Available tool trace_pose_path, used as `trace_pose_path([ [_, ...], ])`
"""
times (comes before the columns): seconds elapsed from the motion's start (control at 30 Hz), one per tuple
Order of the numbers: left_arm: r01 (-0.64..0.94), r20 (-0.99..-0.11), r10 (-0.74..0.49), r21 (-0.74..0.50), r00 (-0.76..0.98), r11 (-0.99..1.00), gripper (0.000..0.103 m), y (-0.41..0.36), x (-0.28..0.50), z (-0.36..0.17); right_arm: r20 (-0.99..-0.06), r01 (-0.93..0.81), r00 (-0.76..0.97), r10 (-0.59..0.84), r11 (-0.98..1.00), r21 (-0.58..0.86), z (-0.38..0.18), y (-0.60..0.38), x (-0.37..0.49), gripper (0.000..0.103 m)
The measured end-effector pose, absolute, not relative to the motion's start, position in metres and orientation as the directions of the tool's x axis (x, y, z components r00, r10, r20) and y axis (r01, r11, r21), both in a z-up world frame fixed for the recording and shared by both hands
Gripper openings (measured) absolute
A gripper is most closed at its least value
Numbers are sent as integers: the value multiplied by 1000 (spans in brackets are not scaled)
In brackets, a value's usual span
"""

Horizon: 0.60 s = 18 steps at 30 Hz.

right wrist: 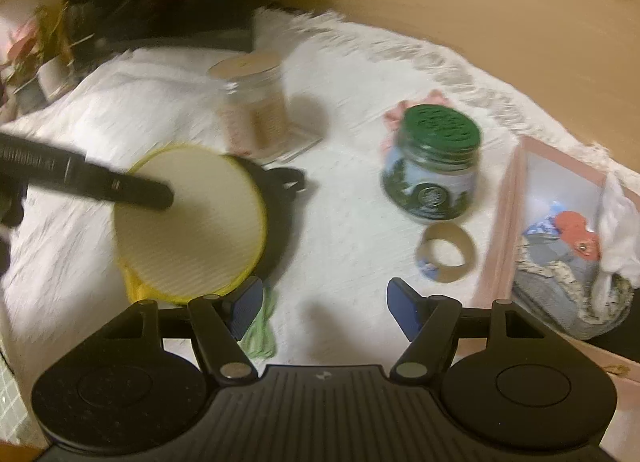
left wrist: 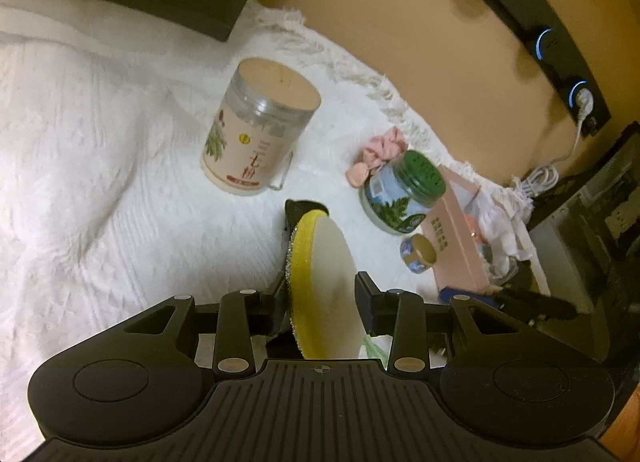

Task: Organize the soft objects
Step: 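Close the left tool on the yellow pad rim and lift it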

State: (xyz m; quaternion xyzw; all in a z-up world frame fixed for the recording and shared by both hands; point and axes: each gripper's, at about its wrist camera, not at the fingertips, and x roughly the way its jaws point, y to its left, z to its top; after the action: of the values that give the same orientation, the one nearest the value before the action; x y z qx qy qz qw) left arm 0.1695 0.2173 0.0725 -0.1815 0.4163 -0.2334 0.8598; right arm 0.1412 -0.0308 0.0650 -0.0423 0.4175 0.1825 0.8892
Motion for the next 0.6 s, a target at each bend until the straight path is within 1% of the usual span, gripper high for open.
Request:
trace_pose_path([
  [0.07, 257, -617, -561, -514, 552, 818, 39, 218, 166, 78, -761, -381, 576, 300, 921, 75, 65, -27, 135, 72],
  [0.17, 282, -603, -581, -520, 547, 806, 39, 213, 162, 85, -771, -397, 563, 298, 916, 64, 62, -24, 128, 73],
  [0.27, 314, -608, -598, -515, 522, 798, 39, 199, 163, 85, -774, -405, 557, 300, 912, 62, 60, -27, 121, 73],
  [0.47, 309, -682, -555, -462, 475, 832, 39, 162, 183, 60, -764, -389, 598, 242, 921, -13, 56, -40, 102, 73],
  [0.5, 306, -687, -550, -457, 475, 835, 37, 159, 185, 57, -758, -382, 610, 230, 924, -27, 55, -44, 99, 73],
  [0.53, 304, -686, -548, -456, 479, 837, 28, 157, 186, 55, -758, -376, 614, 222, 926, -33, 55, -47, 96, 73],
  [0.57, 306, -681, -549, -457, 485, 836, 24, 156, 185, 56, -762, -371, 610, 218, 928, -32, 54, -51, 95, 73],
  [0.6, 309, -671, -557, -465, 489, 830, 23, 157, 184, 57, -768, -364, 602, 219, 931, -20, 53, -55, 94, 73],
])
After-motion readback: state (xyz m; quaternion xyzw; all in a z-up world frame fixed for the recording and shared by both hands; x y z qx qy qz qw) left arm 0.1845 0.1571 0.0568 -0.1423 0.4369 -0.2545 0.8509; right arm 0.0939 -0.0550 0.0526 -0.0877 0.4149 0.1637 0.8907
